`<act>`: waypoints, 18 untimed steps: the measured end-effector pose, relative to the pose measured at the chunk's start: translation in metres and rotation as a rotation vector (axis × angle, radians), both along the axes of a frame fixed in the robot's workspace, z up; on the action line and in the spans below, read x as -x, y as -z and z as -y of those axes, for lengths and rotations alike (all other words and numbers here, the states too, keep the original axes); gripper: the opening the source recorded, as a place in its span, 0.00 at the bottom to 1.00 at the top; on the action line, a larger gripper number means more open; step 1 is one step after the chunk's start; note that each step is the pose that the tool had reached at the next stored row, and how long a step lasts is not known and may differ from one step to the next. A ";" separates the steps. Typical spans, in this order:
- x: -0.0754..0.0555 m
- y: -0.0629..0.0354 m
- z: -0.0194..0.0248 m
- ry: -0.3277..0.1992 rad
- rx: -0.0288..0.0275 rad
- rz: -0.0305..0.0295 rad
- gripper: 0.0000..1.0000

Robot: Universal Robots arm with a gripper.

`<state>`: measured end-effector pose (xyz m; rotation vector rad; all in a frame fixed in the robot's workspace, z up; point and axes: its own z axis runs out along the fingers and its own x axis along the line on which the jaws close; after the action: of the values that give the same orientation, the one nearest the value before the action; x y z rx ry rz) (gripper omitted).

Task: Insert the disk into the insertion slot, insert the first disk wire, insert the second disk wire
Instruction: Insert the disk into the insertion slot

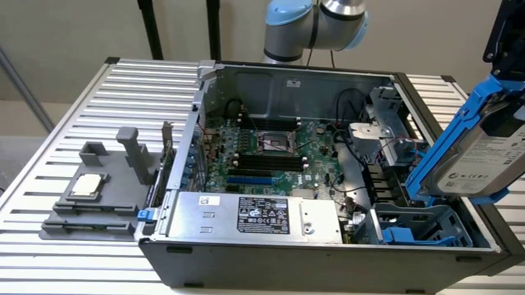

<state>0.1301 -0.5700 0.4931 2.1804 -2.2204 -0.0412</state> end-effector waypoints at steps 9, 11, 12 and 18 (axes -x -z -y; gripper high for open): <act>0.000 0.0000 0.0000 0.000 0.0000 0.0000 0.33; 0.000 0.0000 0.0000 0.000 -0.0001 0.0000 0.33; 0.000 0.0000 0.0000 0.000 0.0000 0.0000 0.33; 0.000 0.0000 0.0000 0.000 -0.0001 0.0000 0.33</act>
<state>0.1301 -0.5699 0.4931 2.1805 -2.2205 -0.0414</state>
